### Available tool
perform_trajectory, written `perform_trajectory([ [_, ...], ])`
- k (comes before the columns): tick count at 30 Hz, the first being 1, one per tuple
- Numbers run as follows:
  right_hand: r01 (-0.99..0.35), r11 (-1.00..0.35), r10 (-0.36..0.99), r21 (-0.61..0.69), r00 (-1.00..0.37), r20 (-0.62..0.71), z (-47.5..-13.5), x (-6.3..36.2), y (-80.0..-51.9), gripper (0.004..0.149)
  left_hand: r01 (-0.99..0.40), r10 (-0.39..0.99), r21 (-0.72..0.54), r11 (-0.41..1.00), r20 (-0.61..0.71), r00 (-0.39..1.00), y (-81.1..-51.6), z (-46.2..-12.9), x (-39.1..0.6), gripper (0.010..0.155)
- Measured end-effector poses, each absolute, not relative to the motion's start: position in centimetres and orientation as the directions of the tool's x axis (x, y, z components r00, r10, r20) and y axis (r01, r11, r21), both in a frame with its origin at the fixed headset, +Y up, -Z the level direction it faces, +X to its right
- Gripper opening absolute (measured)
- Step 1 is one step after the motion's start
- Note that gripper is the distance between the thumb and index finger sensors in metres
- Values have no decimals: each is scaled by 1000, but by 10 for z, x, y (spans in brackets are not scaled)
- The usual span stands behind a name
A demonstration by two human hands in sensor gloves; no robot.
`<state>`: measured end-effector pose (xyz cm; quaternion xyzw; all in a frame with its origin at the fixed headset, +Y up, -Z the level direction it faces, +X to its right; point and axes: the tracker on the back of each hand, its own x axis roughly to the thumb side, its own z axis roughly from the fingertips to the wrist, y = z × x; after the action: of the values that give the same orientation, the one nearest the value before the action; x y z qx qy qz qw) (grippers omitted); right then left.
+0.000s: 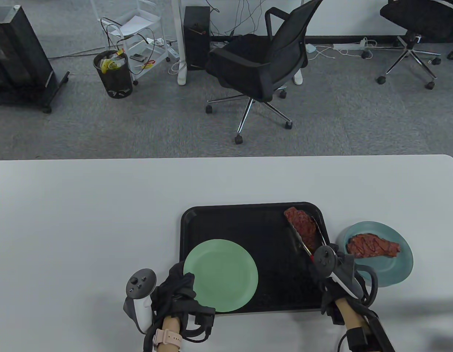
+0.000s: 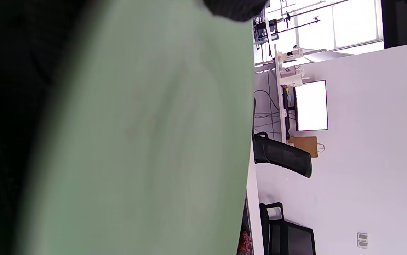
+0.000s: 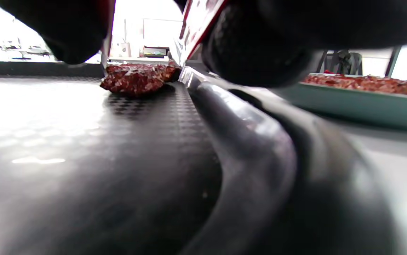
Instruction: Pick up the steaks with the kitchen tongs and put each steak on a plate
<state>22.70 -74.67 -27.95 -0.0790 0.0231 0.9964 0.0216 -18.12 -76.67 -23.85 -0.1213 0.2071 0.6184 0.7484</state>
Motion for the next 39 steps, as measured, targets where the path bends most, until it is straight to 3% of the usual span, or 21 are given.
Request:
perform_trajectory([
  [5, -77, -997, 77, 0, -995, -64, -260, 223, -727, 87, -979, 871, 37, 201, -464, 161, -769, -240, -174, 57],
  [9, -175, -983, 173, -50, -983, 59, -239, 211, -707, 87, -977, 864, 11, 214, -468, 184, -771, -241, -170, 57],
  [13, -227, -973, 209, -48, -948, 241, -219, 184, -692, 88, -975, 859, -6, 223, -472, 200, -773, -241, -166, 57],
  [20, -159, -987, 150, 17, -885, 441, -197, 134, -693, 88, -985, 863, -21, 170, -479, 159, -778, -241, -164, 57],
  [28, -75, -995, 98, 70, -894, 436, -202, 130, -704, 89, -984, 873, -61, 165, -456, 175, -777, -243, -163, 56],
  [37, -128, -979, 186, 161, -886, 426, -206, 137, -713, 93, -987, 877, -62, 146, -454, 158, -780, -244, -169, 56],
  [39, -146, -980, 189, 133, -884, 427, -204, 140, -712, 93, -991, 880, -43, 130, -455, 135, -780, -244, -171, 56],
])
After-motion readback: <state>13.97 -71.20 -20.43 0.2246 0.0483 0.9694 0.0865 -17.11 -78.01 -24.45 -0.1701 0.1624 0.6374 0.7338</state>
